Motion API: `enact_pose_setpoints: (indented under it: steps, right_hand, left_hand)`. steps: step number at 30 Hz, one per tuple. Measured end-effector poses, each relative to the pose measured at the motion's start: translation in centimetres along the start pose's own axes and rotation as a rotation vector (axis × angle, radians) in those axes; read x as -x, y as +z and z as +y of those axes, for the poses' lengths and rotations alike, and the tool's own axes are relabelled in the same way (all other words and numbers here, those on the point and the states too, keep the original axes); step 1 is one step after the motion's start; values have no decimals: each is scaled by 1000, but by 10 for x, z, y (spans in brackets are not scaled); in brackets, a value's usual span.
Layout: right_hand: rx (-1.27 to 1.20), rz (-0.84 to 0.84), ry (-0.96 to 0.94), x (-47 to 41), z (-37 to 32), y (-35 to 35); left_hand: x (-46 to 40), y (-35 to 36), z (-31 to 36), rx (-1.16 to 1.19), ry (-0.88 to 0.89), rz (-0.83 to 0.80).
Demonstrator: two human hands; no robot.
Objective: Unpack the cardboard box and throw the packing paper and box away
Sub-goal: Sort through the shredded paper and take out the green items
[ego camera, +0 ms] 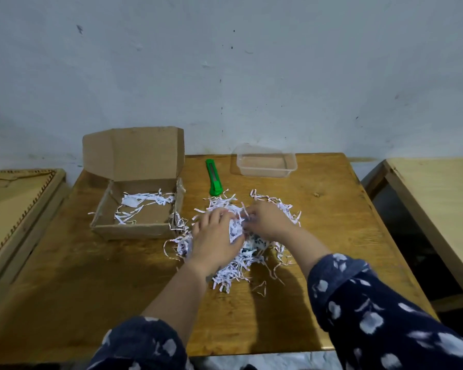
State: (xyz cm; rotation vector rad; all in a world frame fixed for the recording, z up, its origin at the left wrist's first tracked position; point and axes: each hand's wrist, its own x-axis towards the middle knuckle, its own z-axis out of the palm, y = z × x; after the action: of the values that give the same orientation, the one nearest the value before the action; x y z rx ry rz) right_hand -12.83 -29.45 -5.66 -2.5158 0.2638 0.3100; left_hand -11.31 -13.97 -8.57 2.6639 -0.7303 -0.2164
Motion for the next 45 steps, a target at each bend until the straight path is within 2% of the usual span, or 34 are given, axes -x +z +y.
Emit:
enact_pose_setpoints:
  steps: [5, 9, 11, 13, 15, 20, 24, 26, 28, 30, 33, 38, 40, 45]
  right_hand:
    - [-202, 203, 140, -5, 10, -3]
    - [-237, 343, 204, -18, 15, -20]
    - [-251, 306, 216, -23, 16, -29]
    - [-197, 152, 153, -26, 13, -34]
    - [-113, 102, 65, -27, 9, -39]
    - [252, 303, -54, -13, 1, -33]
    - [112, 422, -81, 0, -2, -17]
    - [37, 354, -79, 6, -4, -9]
    - [17, 206, -126, 11, -6, 0]
    - [135, 96, -162, 13, -8, 9]
    - [306, 122, -144, 11, -12, 18]
    - [403, 107, -29, -3, -16, 24]
    - [324, 126, 11, -6, -14, 18]
    - [-171, 248, 90, -3, -8, -6]
  left_hand:
    - [3, -2, -16, 9, -38, 23]
    - [9, -4, -30, 130, -81, 14]
    - [13, -2, -34, 177, -84, 19]
    - [18, -2, -37, 162, -60, 46]
    - [21, -4, -37, 148, -35, 85]
    - [21, -12, -21, 77, 93, 198]
    - [18, -6, -8, -85, 259, 70]
    - [16, -3, -10, -160, 194, 32]
    - [13, -2, -17, -184, 84, 19]
    - [11, -4, -25, -185, 11, 14]
    - [7, -6, -30, -171, -17, -8]
    - [7, -3, -28, -160, -12, -26]
    - [7, -3, -28, -133, -19, -23]
    - [6, -7, -25, -30, -33, -14]
